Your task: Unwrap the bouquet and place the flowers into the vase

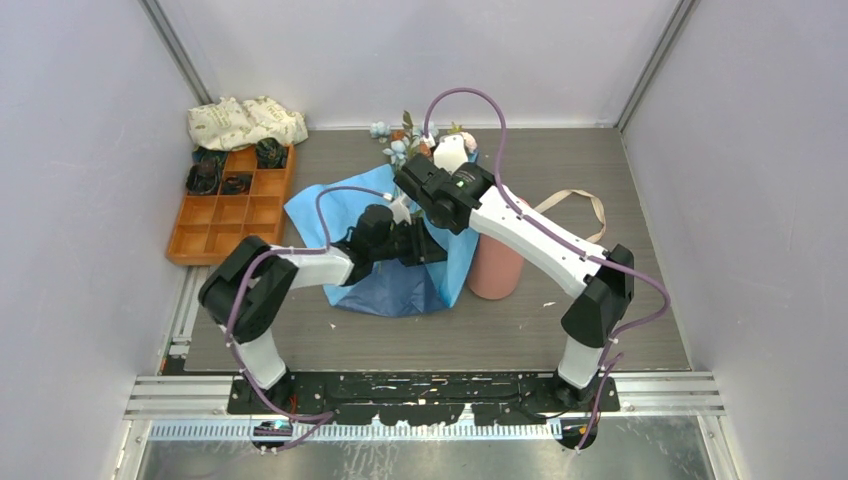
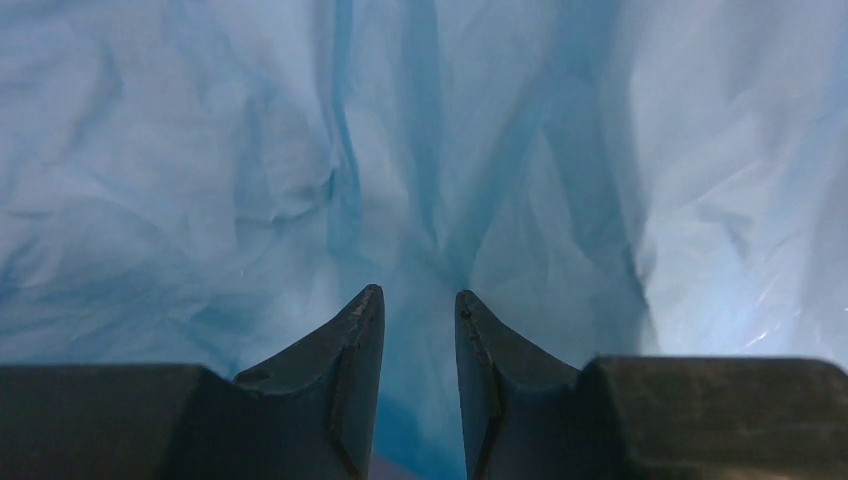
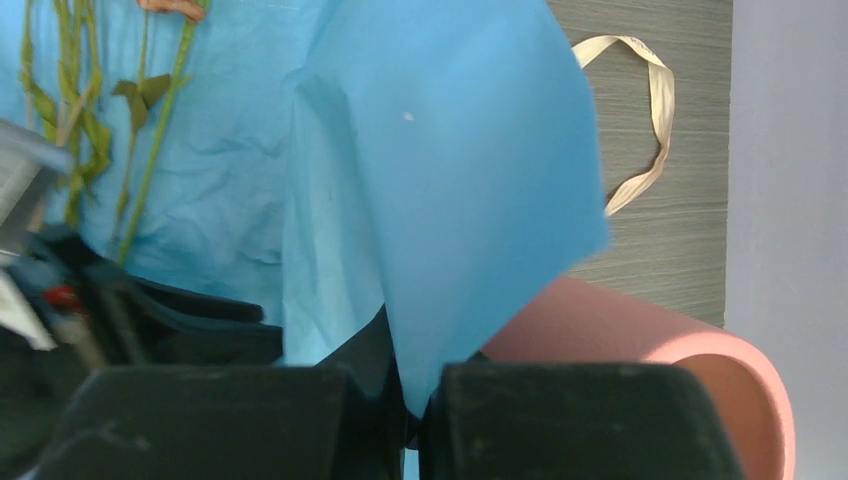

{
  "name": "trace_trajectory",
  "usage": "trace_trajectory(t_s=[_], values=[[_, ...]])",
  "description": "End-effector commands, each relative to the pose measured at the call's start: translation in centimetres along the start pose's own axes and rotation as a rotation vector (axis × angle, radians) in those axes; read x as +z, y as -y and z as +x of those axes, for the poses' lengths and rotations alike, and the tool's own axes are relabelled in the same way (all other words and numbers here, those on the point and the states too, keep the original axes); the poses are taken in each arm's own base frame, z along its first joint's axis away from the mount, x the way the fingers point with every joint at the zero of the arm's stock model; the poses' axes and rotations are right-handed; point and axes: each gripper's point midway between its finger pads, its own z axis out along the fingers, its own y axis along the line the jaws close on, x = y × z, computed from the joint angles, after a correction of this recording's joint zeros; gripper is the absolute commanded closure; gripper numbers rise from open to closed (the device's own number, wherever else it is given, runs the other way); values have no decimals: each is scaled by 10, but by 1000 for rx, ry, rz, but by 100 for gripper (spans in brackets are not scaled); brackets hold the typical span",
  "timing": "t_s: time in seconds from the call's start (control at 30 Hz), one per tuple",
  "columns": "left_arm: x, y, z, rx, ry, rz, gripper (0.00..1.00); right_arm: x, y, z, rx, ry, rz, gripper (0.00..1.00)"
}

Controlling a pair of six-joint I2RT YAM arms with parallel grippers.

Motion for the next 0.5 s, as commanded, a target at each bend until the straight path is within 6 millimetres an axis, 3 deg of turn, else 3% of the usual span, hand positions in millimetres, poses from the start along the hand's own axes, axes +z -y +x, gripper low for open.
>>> trace_trajectory(t_s=[0.0,0.07,0.17,0.47], values=[[20,53,-6,36,25,196,67,-16,22,-22,97,84,18,86],[28,50,4,27,2,198,67,-19,25,-25,106,94,17,71],[36,44,13,19,-22,187,67,-26,31,-31,128,114,11,57],[53,8,28,2,-49,92,68,-58,70,-42,231,193,-13,52]])
